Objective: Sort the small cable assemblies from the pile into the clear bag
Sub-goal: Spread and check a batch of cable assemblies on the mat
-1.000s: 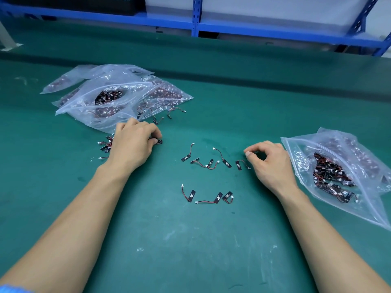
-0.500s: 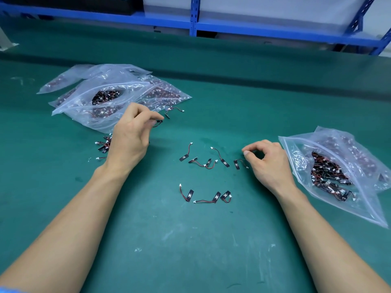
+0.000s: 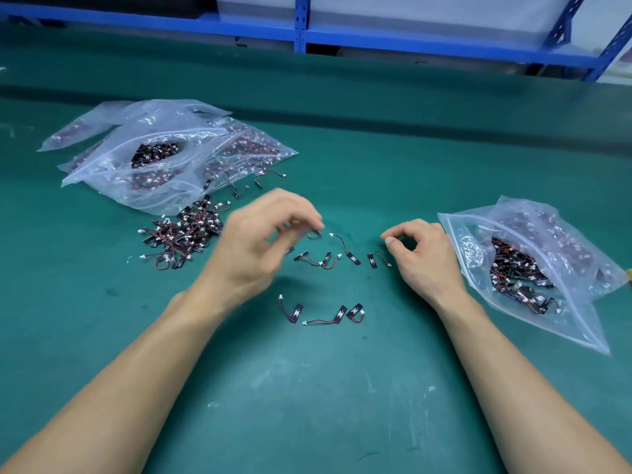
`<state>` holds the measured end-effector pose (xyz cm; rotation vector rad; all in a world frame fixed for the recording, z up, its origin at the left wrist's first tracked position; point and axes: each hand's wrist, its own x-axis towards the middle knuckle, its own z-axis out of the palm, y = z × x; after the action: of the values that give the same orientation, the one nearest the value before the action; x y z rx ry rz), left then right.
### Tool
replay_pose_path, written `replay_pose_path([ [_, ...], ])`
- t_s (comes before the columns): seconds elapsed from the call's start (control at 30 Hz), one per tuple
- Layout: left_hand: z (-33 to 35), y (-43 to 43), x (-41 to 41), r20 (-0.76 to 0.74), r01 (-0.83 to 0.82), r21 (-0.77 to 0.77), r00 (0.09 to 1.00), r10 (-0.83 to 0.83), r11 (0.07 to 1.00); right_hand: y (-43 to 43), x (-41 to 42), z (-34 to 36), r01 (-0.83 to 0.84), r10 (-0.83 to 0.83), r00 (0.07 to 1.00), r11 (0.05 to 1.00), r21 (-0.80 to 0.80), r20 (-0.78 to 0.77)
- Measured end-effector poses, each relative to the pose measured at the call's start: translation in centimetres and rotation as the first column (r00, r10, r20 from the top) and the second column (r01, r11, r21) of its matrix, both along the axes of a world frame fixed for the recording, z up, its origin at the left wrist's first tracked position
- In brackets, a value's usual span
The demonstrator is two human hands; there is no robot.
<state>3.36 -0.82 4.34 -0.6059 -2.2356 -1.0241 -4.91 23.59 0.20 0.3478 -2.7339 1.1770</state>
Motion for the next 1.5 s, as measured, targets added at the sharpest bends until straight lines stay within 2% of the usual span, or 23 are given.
replay_pose_path([
  [0.1, -0.5, 3.5, 0.9, 0.120, 0.194, -0.013, 0.974, -0.192, 0.981, 0.0, 0.0, 0.0, 0.008, -0.007, 1.000, 1.000, 0.018, -0.005],
  [0.17, -1.0, 5.3, 1.1, 0.181, 0.263, -0.035, 0.950, -0.253, 0.964, 0.0, 0.0, 0.1, 0.005, -0.005, 1.000, 1.000, 0.031, -0.008],
  [0.37, -2.7, 7.6, 0.3, 0.406, 0.233, -0.125, 0.899, -0.165, 0.965, 0.0, 0.0, 0.3, 0.007, -0.006, 1.000, 0.998, 0.063, -0.012],
  [0.43, -2.9, 7.5, 0.2, 0.434, 0.212, -0.073, 0.887, -0.160, 0.975, 0.0, 0.1, 0.3, 0.002, -0.001, 1.000, 0.998, 0.069, -0.010],
  [0.67, -2.3, 6.0, 0.2, 0.387, 0.091, 0.132, 0.912, -0.136, 0.987, 0.0, 0.2, 0.5, -0.005, 0.005, 1.000, 0.999, 0.051, 0.004],
  [0.83, -1.9, 2.4, 0.5, 0.434, -0.028, 0.360, 0.890, -0.141, 0.932, 0.0, 0.2, 0.4, -0.013, 0.012, 1.000, 1.000, 0.023, 0.024],
  [0.9, -1.7, 0.6, 0.7, 0.451, -0.065, 0.396, 0.882, -0.133, 0.916, 0.0, 0.1, 0.4, -0.014, 0.013, 1.000, 1.000, 0.020, 0.027],
  [1.17, -2.0, -3.3, 1.1, 0.523, -0.124, 0.321, 0.850, -0.066, 0.939, 0.0, 0.2, 0.1, -0.005, 0.005, 1.000, 1.000, 0.006, 0.025],
  [1.23, -2.0, -3.6, 1.1, 0.562, -0.108, 0.322, 0.821, -0.098, 0.941, 0.0, 0.2, 0.1, -0.003, 0.002, 1.000, 1.000, 0.003, 0.029],
  [1.37, -2.3, -4.0, 1.2, 0.671, -0.023, 0.210, 0.731, -0.127, 0.977, 0.0, 0.2, 0.1, -0.002, 0.002, 1.000, 1.000, 0.000, 0.030],
  [1.5, -2.8, -4.1, 0.9, 0.636, -0.121, 0.158, 0.772, -0.007, 0.980, 0.0, 0.2, 0.2, 0.004, -0.003, 0.999, 1.000, -0.030, 0.043],
])
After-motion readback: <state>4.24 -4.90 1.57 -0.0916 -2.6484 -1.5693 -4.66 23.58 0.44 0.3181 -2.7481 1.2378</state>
